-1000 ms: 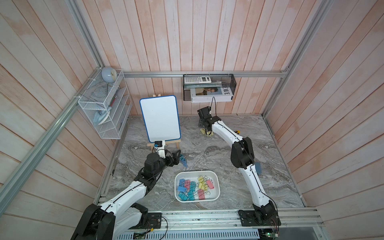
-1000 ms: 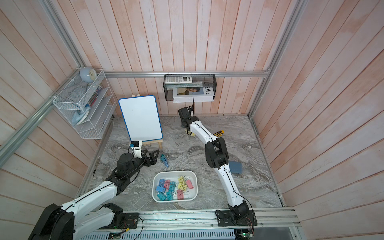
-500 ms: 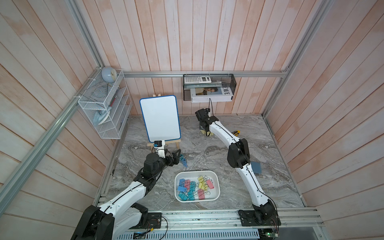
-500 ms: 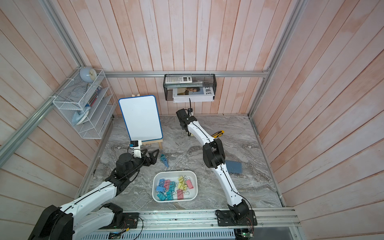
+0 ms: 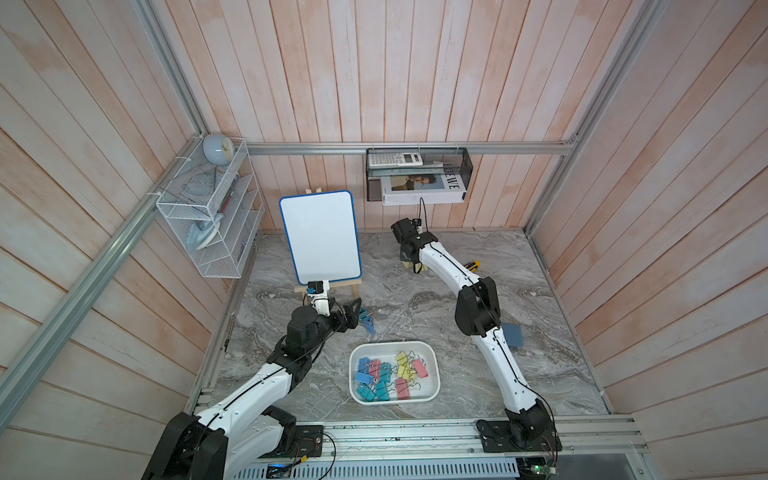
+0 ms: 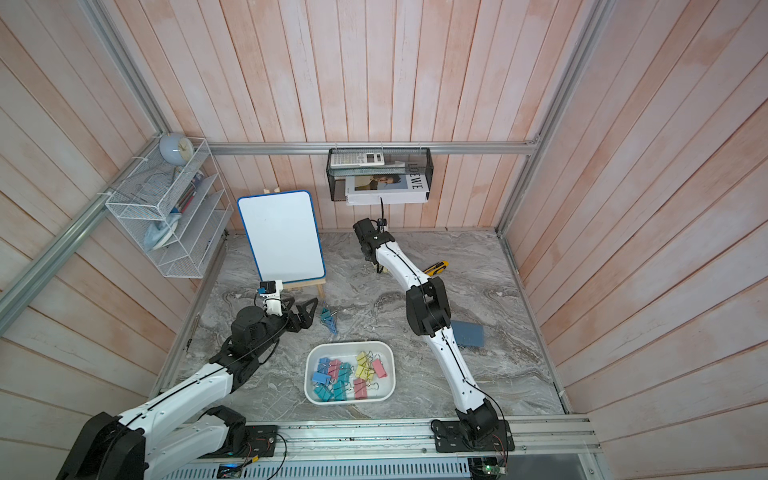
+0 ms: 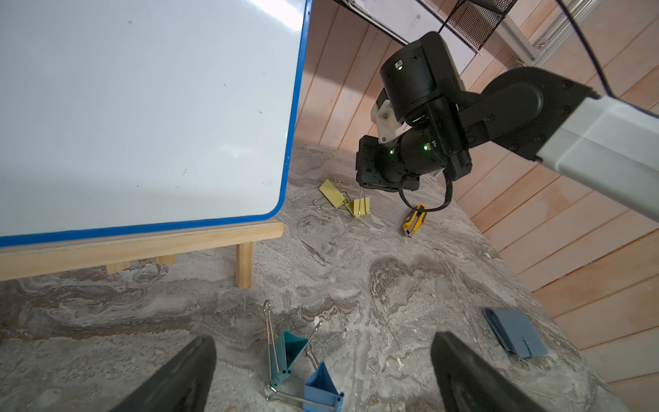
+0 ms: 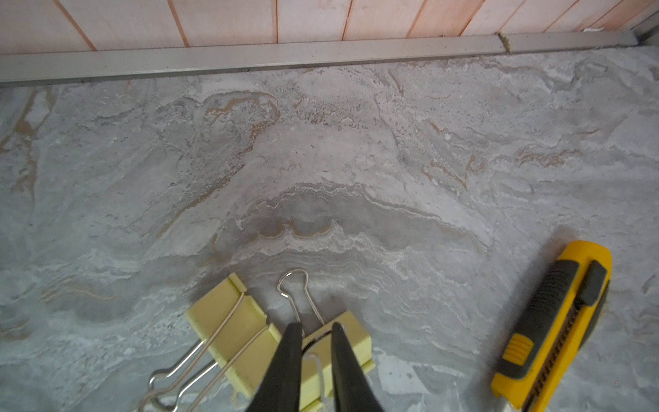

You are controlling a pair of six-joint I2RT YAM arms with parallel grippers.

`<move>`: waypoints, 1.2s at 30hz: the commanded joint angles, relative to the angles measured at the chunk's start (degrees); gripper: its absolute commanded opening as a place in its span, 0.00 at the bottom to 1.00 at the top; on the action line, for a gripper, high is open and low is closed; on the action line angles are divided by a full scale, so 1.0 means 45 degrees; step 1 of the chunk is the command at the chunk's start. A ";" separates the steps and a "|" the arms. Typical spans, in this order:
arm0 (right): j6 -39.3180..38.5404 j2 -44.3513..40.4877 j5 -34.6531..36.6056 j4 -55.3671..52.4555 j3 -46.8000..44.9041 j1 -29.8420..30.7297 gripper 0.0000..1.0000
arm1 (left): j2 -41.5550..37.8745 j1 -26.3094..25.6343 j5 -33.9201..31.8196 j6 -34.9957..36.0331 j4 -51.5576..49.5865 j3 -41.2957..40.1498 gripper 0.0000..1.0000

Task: Put the binder clips in the storage box
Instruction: Pick up the binder clip at the center of the board.

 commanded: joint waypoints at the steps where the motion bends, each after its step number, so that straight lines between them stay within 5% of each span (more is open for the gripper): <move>1: 0.0028 0.0131 -0.0083 -0.0364 -0.0140 -0.0068 0.16 | -0.0103 -0.0035 0.0234 -0.0020 0.0081 0.0031 1.00; 8: -0.0128 -0.0519 -0.0132 0.0323 -0.1507 -0.0087 0.19 | -0.0066 -0.0035 0.0229 -0.0021 0.0065 0.0022 1.00; 22: -0.0399 -0.2037 0.0527 -0.0102 -0.2509 0.0006 0.06 | -0.0006 -0.0035 0.0245 0.0000 0.0045 0.0063 1.00; 27: -0.0519 -0.4344 0.0591 0.0786 -0.5231 0.0272 0.04 | -0.0044 -0.0035 0.0200 0.0023 -0.0004 0.0090 1.00; 36: 0.0008 -1.1382 -0.0732 0.3048 -1.2613 0.1501 0.03 | -0.0211 -0.0035 0.0149 -0.0005 -0.0174 0.0131 1.00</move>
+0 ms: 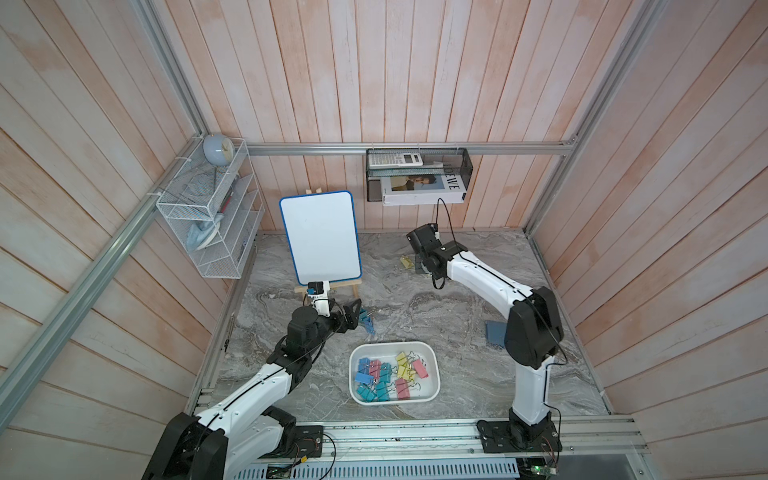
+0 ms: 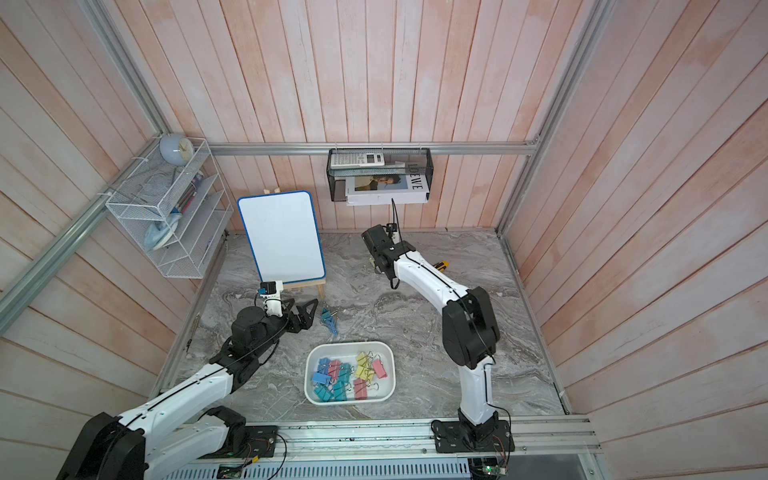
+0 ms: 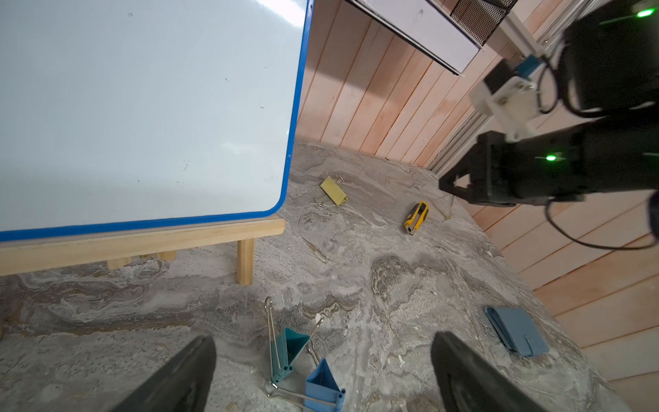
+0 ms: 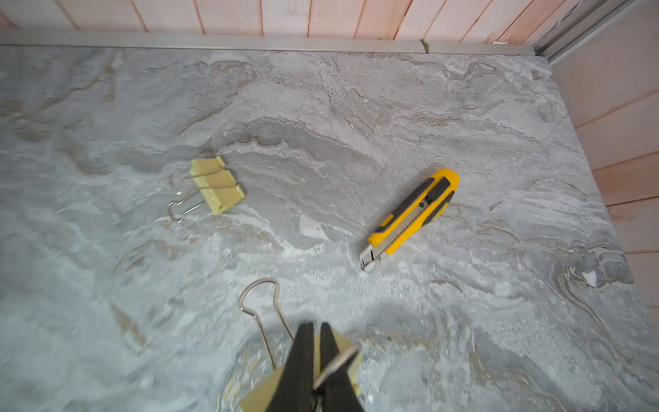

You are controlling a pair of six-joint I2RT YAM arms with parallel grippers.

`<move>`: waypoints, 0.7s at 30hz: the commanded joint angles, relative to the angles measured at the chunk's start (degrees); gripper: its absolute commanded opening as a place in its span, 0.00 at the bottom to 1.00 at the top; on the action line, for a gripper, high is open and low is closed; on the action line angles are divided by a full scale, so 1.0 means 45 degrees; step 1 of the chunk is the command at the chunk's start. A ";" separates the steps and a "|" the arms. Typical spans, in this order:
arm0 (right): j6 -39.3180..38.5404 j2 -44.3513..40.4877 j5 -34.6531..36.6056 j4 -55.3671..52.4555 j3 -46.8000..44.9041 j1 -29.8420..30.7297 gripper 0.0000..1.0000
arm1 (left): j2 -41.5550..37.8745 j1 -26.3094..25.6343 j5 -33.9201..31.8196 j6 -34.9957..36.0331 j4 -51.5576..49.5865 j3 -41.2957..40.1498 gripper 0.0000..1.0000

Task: Put the binder clips in the storage box
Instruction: Pick up the binder clip at the center of the board, then place the binder clip in the storage box.

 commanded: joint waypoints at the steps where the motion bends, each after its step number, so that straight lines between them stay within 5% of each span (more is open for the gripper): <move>1: 0.0300 -0.2343 -0.1030 0.1083 -0.2208 0.0584 0.03 | -0.0215 -0.0035 0.0127 -0.0009 -0.0076 0.0141 1.00; 9: 0.1371 -0.7375 -0.3147 0.2497 -0.7675 0.2685 0.03 | -0.0293 -0.0035 0.0039 0.0069 -0.0301 0.0254 1.00; 21: 0.3665 -0.7459 -0.2278 0.4033 -0.9695 0.6915 0.03 | -0.0897 -0.0035 -0.1036 0.0829 -0.1116 0.0193 1.00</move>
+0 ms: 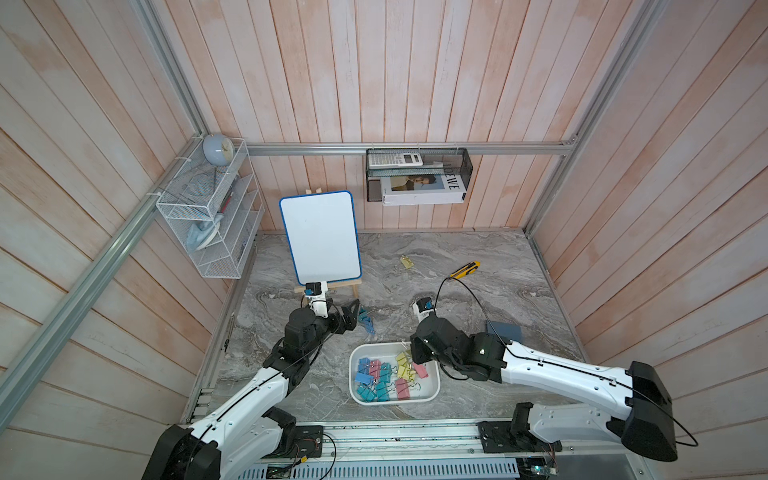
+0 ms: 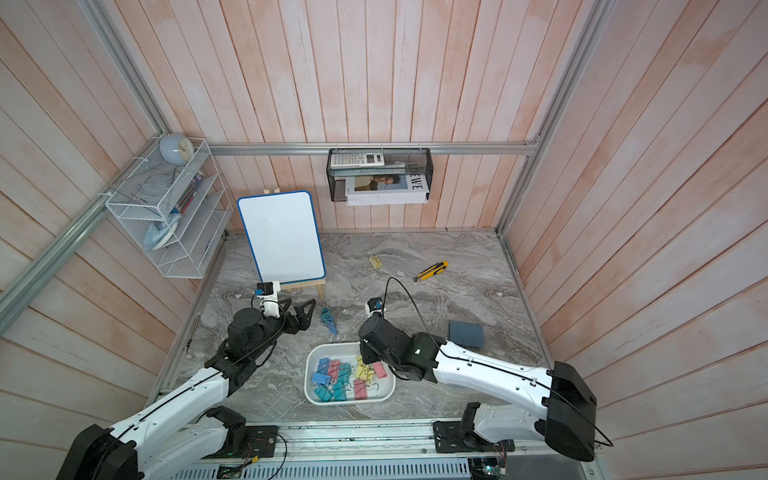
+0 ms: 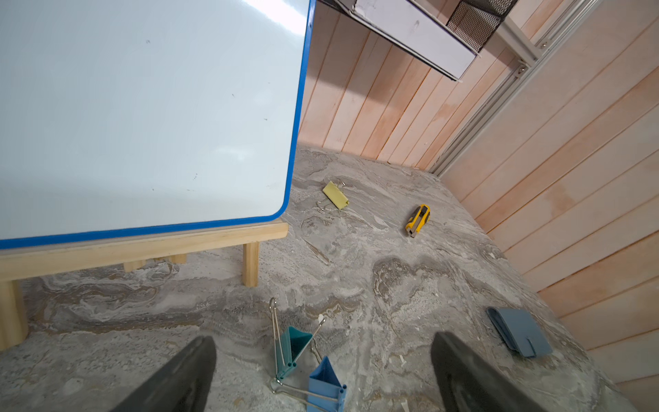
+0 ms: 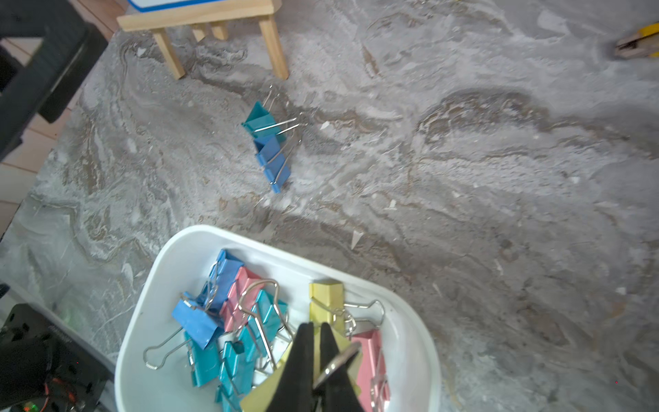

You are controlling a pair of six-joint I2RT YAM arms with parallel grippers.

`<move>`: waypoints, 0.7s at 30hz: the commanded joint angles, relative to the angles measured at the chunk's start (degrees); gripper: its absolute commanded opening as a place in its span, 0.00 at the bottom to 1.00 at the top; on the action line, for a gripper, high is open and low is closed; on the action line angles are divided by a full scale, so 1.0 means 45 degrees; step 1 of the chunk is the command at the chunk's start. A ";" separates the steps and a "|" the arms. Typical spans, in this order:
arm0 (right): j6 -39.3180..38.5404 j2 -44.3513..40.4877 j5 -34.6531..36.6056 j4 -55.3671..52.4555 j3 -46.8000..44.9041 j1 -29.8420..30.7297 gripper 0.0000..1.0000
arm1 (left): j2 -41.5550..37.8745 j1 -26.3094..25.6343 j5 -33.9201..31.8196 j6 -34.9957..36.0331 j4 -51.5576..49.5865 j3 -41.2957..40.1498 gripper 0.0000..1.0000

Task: Put the binder clips in the storage box
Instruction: Place the binder clip in the storage box.

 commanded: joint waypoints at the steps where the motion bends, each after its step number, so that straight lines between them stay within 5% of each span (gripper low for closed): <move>1: 0.0782 0.0475 0.0353 0.0652 -0.0228 0.0396 0.02 | -0.0067 -0.0035 -0.0655 0.0582 -0.0534 0.0223 1.00; 15: 0.0680 0.2191 -0.0360 0.0833 -0.0426 0.0412 0.06 | 0.0068 -0.0035 -0.0605 0.0491 -0.0160 0.0111 1.00; 21: 0.0711 0.2523 -0.0692 -0.0148 0.0074 0.0432 0.31 | 0.0063 -0.0035 -0.0540 0.0450 -0.0100 0.0089 1.00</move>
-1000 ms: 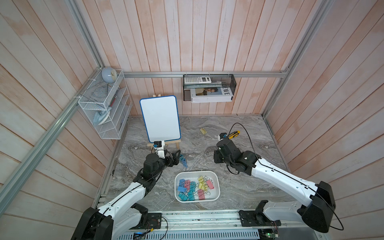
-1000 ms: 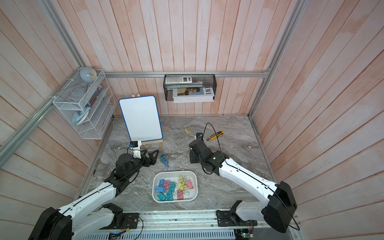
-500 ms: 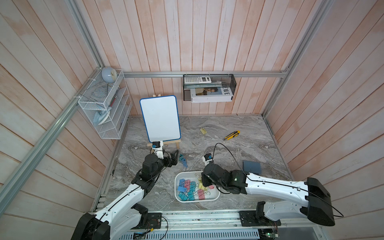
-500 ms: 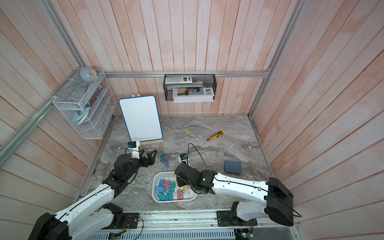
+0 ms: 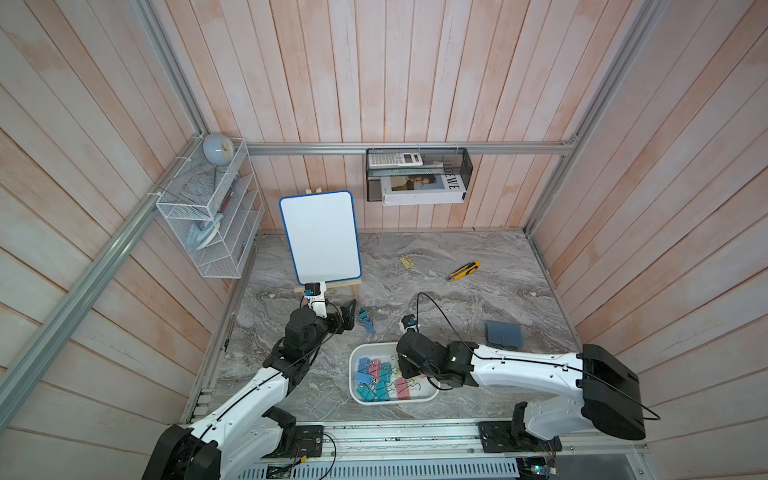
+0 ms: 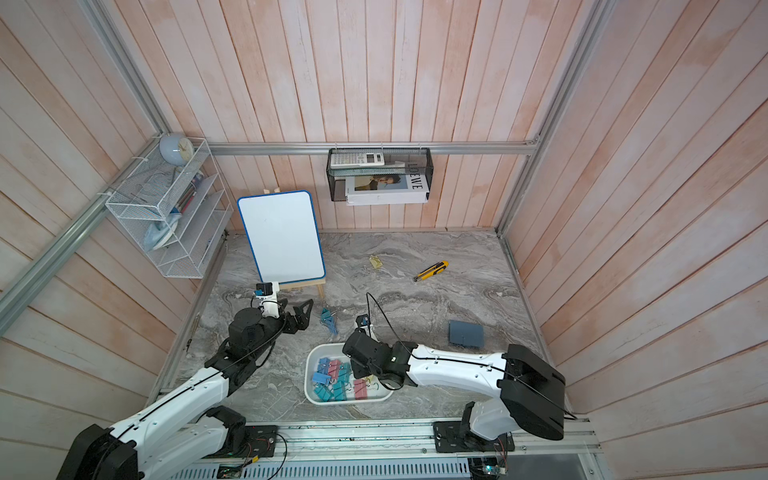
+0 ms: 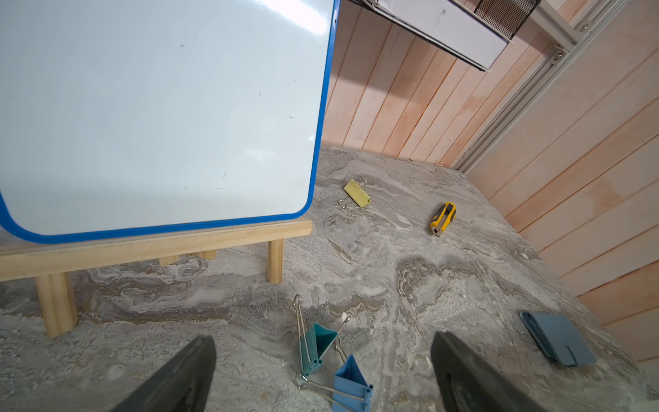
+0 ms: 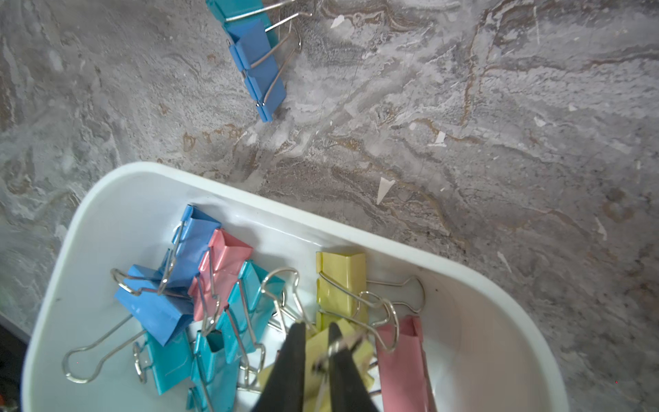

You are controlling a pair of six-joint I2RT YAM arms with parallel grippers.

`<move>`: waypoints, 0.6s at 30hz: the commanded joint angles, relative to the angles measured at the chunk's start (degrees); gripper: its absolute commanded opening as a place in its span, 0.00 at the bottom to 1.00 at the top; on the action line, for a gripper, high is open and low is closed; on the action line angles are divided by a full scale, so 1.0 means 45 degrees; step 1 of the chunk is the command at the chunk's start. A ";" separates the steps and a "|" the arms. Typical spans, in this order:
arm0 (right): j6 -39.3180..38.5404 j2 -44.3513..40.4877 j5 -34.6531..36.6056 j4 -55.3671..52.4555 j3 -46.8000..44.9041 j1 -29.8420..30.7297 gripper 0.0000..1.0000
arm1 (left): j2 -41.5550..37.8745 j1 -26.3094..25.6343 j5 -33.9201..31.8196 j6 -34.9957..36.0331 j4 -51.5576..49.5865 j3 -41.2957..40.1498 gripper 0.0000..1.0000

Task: Put the binder clips in the storage box
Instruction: Place the binder clip in the storage box.

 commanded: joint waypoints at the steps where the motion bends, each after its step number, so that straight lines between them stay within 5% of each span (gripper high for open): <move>1: 0.0097 0.0024 -0.0311 -0.1041 0.0611 0.0083 0.36 | -0.0010 -0.0035 0.0024 0.0083 0.0179 0.0101 1.00; 10: 0.0546 -0.2558 -0.0650 -0.1604 -0.0096 0.0182 0.69 | 0.0042 -0.0035 0.0055 0.0066 0.0234 0.0097 1.00; 15: 0.0638 -0.4675 0.0589 -0.0767 -0.0800 0.0119 0.75 | 0.0083 -0.0035 0.0155 0.0007 0.0289 0.0111 1.00; 18: 0.0180 -0.5650 0.0321 -0.0236 -0.0866 -0.1003 0.78 | 0.0075 -0.0040 0.0175 0.0002 0.0254 0.0130 1.00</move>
